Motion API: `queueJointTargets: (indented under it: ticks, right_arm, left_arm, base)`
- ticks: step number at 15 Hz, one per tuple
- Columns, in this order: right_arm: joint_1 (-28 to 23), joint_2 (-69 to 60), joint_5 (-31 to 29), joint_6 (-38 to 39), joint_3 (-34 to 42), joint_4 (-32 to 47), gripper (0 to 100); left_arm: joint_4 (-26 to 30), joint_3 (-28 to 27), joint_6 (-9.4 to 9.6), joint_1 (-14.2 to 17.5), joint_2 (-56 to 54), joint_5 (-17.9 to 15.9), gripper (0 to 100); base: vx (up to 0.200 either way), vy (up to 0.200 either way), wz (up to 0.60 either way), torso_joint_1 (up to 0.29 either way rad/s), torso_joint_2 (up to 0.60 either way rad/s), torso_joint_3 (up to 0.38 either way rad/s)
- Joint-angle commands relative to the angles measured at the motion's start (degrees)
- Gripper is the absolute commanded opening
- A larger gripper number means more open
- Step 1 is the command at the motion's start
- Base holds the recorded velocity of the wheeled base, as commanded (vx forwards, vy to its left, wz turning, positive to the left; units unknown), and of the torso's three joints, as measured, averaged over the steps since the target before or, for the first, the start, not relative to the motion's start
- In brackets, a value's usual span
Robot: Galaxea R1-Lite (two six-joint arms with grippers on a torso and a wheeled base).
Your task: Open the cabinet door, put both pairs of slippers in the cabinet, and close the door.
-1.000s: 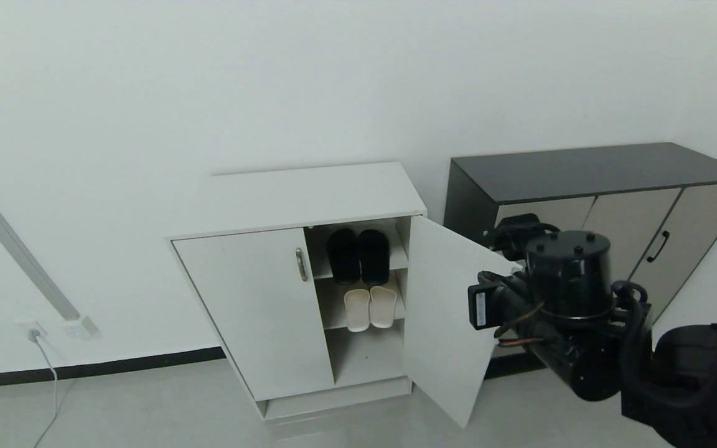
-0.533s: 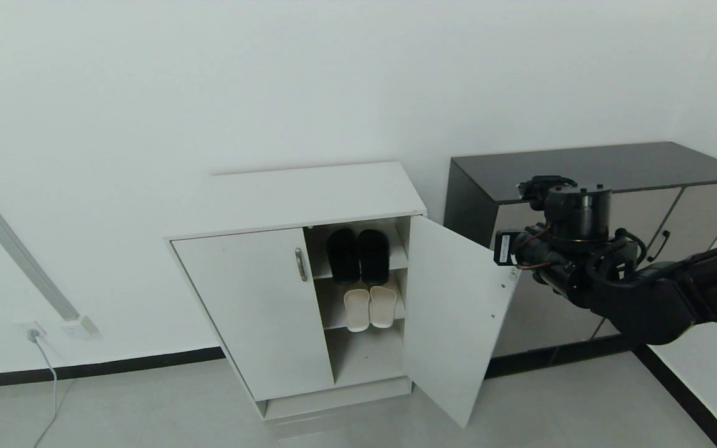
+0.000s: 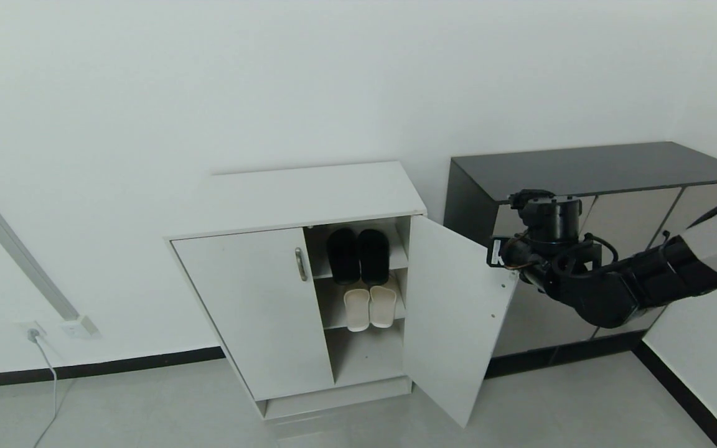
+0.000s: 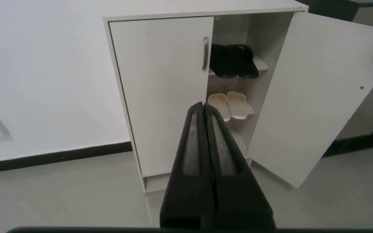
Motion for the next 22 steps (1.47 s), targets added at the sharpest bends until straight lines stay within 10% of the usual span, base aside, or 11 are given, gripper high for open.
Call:
queueJointTargets:
  ticks: [1, 22]
  right_arm:
    - [-1.3, 4.1, 0.0, 0.2, -2.4, 0.0, 0]
    - [2.0, 4.2, -0.3, 1.2, -3.1, 3.7, 0]
  left_arm:
    - [-0.1, 0.0, -0.01, 0.0, 0.0, 0.0, 0]
    - [-0.1, 0.0, -0.01, 0.0, 0.0, 0.0, 0]
  base:
    - [0.000, 0.000, 0.00, 0.000, 0.00, 0.000]
    - [0.000, 0.000, 0.00, 0.000, 0.00, 0.000]
